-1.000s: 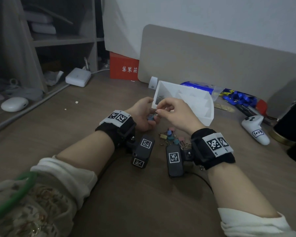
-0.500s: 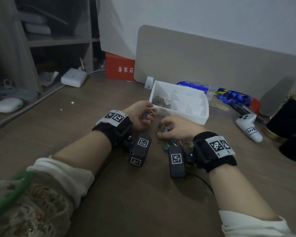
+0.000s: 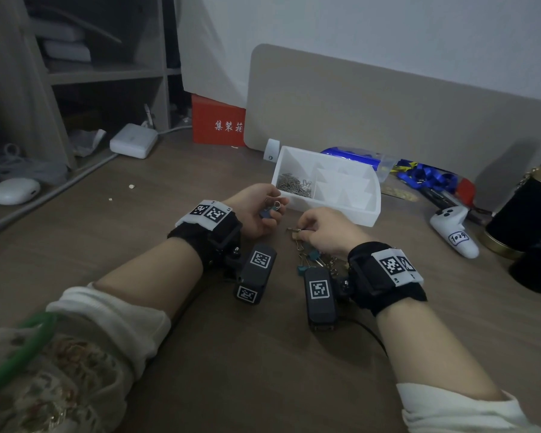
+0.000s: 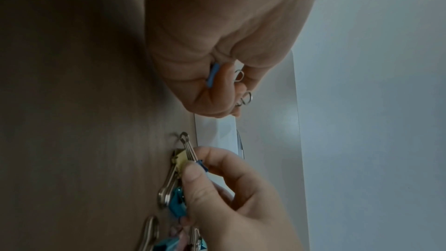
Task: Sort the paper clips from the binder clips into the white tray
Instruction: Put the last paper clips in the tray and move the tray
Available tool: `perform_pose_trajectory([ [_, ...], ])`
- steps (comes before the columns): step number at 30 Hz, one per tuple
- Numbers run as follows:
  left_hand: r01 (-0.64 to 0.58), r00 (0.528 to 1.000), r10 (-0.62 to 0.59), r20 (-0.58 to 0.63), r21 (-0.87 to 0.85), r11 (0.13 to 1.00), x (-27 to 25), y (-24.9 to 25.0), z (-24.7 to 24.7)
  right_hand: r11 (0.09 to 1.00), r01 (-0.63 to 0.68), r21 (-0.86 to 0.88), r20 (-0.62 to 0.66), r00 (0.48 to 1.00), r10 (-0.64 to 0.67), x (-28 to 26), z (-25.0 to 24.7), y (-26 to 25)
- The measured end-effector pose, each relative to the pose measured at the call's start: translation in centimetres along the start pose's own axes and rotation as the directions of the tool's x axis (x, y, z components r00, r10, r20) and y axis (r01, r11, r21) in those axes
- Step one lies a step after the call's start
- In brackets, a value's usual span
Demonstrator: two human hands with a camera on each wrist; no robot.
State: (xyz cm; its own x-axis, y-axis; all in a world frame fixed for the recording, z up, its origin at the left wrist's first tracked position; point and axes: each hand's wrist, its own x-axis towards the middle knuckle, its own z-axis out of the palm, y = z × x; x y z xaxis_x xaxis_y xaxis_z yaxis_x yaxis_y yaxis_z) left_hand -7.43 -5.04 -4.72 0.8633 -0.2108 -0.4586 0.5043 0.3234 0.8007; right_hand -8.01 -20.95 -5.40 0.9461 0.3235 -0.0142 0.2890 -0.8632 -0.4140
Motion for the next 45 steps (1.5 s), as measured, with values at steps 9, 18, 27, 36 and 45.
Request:
perform_pose_trajectory([
  [9, 0.002, 1.0, -0.002, 0.013, 0.017, 1.0, 0.0, 0.1, 0.1, 1.0, -0.029, -0.009, -0.088, 0.996, 0.028, 0.1, 0.4, 0.3],
  [18, 0.057, 0.997, -0.063, 0.05, 0.109, 0.992, -0.3, 0.0, 0.2, 0.996, -0.022, 0.081, -0.29, 0.956, 0.045, 0.6, 0.0, 0.2],
  [27, 0.062, 0.992, -0.079, 0.096, 0.168, 0.984, -0.6, -0.2, 0.5, 0.904, 0.241, 0.353, -0.476, 0.878, -0.048, 0.3, -1.1, -1.4],
  [36, 0.093, 0.978, -0.092, 0.186, 0.002, 0.996, -1.1, 0.0, 0.9, 0.853, 0.264, 0.45, -0.241, 0.956, -0.169, -0.5, -0.9, -2.0],
  [45, 0.056, 0.996, -0.055, 0.077, -0.006, 0.998, 0.4, 0.0, -0.1, 0.977, -0.024, 0.213, -0.246, 0.966, 0.078, 0.0, -1.7, 0.2],
])
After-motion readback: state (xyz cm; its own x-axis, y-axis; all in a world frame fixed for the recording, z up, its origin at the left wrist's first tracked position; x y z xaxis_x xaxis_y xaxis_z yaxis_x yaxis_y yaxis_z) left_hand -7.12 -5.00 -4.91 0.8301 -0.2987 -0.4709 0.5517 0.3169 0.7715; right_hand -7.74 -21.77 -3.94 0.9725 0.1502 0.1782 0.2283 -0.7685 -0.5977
